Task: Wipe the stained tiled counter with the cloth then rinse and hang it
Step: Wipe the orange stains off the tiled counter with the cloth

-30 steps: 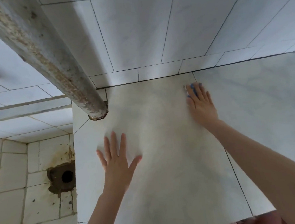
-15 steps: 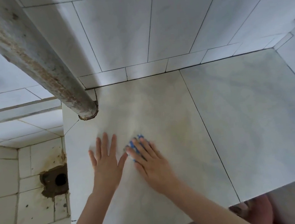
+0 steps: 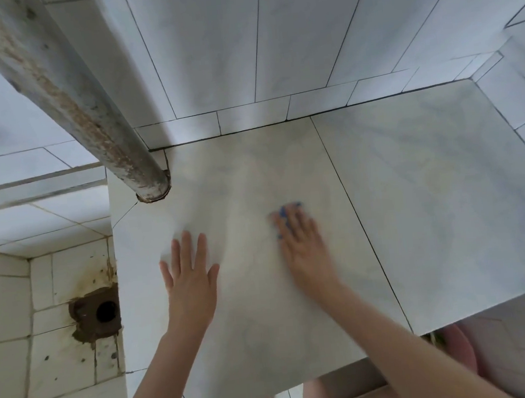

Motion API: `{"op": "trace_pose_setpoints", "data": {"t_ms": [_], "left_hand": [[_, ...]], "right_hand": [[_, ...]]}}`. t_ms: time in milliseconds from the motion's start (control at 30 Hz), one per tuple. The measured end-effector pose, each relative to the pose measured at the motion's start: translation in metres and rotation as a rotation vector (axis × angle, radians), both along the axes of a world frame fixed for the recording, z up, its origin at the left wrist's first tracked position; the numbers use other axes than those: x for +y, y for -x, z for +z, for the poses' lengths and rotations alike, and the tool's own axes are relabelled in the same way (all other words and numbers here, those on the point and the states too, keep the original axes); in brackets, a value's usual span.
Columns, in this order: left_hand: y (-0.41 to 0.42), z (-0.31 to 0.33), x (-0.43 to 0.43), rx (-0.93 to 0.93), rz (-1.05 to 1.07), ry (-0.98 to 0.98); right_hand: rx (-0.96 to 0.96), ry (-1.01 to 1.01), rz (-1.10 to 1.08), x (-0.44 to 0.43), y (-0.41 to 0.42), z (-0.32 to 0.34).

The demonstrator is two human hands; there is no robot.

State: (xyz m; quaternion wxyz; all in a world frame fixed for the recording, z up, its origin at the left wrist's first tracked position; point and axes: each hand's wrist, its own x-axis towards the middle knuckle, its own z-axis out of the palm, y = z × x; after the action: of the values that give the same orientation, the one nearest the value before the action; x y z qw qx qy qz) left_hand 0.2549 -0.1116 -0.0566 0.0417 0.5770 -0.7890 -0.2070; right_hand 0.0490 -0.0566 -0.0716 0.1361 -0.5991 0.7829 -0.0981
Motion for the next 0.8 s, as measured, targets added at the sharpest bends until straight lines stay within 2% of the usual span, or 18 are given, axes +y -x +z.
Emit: {"op": "trace_pose_setpoints", "data": {"t_ms": [133, 233, 300, 467, 600, 667, 800], "left_hand": [[-0.006, 0.002, -0.002, -0.004, -0.021, -0.008], [-0.011, 0.003, 0.000, -0.007, -0.051, 0.000], [-0.012, 0.005, 0.004, 0.003, -0.048, -0.001], [-0.013, 0.006, 0.013, 0.018, -0.043, -0.020], [-0.011, 0.006, 0.021, 0.039, -0.033, -0.019], [-0.010, 0.004, 0.022, 0.046, -0.032, -0.016], [-0.014, 0.003, 0.018, 0.070, -0.044, -0.012]], "right_hand": [[-0.077, 0.086, 0.264, 0.041, -0.085, -0.001], [-0.090, 0.093, 0.372, 0.070, -0.090, -0.001], [-0.041, 0.070, 0.339, 0.074, -0.064, -0.004], [0.038, -0.018, -0.130, 0.077, 0.040, -0.008], [-0.020, -0.031, -0.313, 0.068, 0.036, -0.004], [-0.017, -0.007, -0.251, 0.060, 0.001, -0.005], [-0.084, 0.070, 0.039, 0.070, -0.100, -0.002]]}}
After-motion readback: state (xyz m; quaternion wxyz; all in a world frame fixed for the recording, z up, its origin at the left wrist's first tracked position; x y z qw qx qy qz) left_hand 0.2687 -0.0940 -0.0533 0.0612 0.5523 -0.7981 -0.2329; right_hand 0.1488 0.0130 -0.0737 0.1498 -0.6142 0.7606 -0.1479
